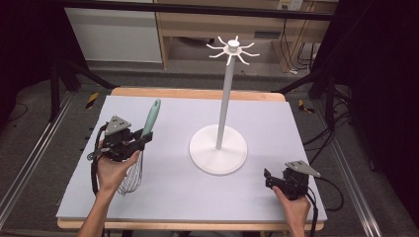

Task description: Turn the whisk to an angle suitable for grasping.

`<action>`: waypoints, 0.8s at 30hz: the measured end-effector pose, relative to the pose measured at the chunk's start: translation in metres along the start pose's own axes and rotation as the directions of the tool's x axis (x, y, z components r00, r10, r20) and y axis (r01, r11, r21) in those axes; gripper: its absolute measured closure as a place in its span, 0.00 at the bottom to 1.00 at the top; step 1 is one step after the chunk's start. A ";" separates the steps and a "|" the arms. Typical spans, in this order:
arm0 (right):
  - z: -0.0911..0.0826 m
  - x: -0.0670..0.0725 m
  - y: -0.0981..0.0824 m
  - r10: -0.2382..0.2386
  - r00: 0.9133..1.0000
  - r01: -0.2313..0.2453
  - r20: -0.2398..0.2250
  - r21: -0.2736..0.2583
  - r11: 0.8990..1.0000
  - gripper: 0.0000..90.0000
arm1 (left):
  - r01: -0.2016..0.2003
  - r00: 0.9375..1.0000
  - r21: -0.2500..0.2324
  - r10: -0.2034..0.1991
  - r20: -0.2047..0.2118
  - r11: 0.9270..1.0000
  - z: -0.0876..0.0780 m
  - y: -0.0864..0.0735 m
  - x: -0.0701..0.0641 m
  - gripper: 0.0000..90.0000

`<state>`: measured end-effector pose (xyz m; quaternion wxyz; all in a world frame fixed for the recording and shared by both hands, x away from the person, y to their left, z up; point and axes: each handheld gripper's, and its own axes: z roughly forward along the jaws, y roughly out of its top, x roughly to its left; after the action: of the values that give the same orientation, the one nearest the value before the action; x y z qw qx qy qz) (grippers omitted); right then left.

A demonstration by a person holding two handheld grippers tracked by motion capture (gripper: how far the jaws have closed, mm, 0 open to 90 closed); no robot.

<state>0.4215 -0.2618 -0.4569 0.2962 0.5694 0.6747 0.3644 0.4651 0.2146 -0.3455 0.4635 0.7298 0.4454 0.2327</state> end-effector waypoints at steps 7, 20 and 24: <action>0.001 0.001 -0.001 -0.002 1.000 0.002 -0.001 0.002 1.000 0.13 | 0.008 1.000 -0.077 -0.007 0.020 0.997 -0.010 0.003 -0.002 0.76; 0.003 0.003 -0.001 -0.010 1.000 0.010 0.002 0.003 1.000 0.13 | 0.007 0.998 -0.188 0.006 0.066 0.982 -0.023 0.015 -0.013 0.76; 0.004 0.004 -0.001 -0.011 1.000 0.011 0.003 0.003 1.000 0.13 | 0.004 0.997 -0.207 0.012 0.079 0.978 -0.023 0.019 -0.019 0.76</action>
<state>0.4229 -0.2576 -0.4601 0.2983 0.5666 0.6779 0.3610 0.4469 0.2060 -0.3169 0.5540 0.6870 0.3985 0.2496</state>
